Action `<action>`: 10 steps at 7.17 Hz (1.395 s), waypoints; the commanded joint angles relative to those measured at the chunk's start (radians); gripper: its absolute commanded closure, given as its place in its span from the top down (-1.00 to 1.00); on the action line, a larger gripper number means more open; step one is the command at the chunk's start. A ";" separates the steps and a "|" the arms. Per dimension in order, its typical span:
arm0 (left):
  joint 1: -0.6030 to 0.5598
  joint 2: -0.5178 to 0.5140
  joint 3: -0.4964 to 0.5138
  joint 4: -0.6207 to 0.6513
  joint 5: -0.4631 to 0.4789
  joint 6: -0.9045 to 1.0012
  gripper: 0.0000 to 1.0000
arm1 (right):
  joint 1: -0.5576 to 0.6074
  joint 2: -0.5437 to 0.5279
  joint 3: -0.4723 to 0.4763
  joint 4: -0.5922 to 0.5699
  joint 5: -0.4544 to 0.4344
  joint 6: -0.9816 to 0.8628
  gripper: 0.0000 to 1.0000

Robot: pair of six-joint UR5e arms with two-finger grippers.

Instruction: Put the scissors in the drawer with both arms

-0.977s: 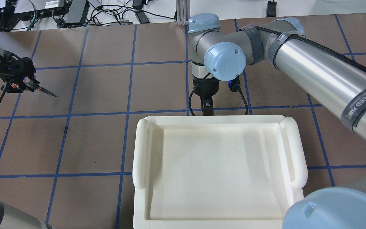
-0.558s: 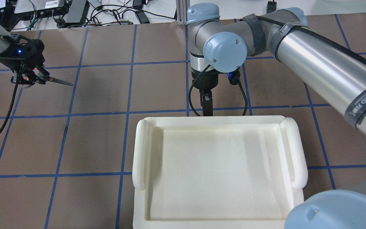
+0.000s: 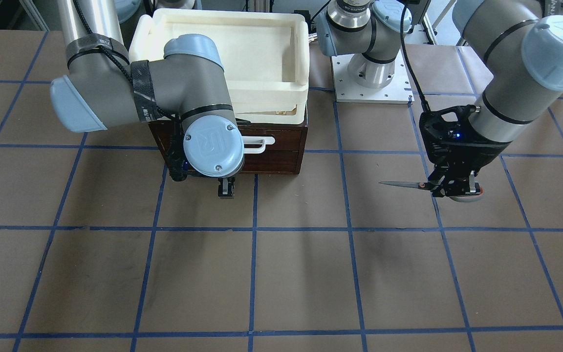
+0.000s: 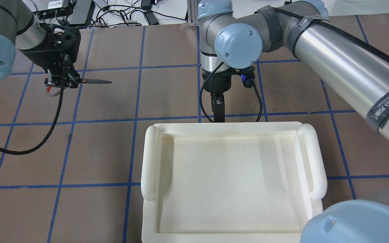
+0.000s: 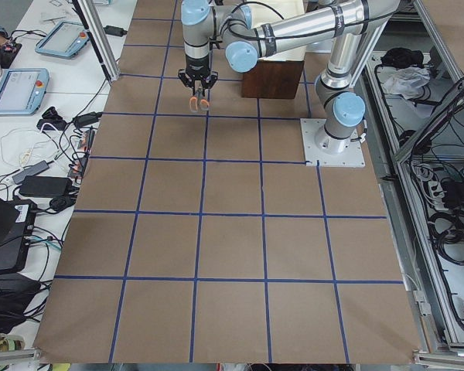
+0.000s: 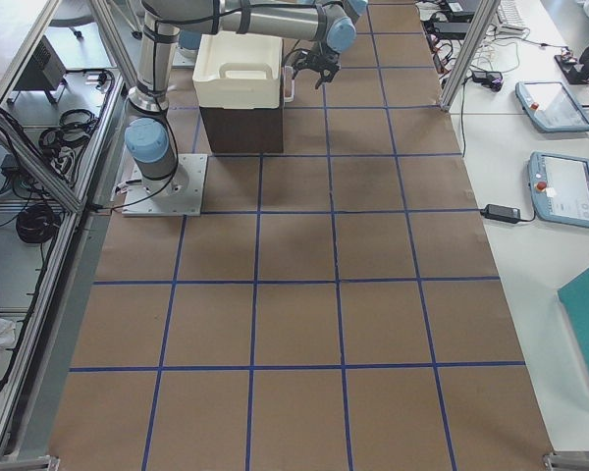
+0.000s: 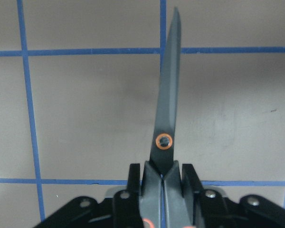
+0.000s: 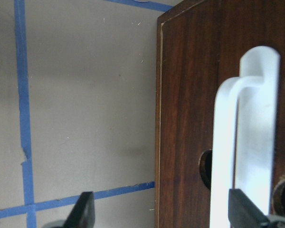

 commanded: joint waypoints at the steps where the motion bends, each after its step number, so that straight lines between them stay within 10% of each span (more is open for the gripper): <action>1: -0.076 0.006 0.036 -0.080 -0.001 -0.163 -1.00 | 0.000 0.006 0.006 0.026 0.004 0.001 1.00; 10: -0.083 0.017 0.029 -0.094 0.001 -0.151 -1.00 | 0.000 0.054 0.023 0.015 0.004 -0.015 1.00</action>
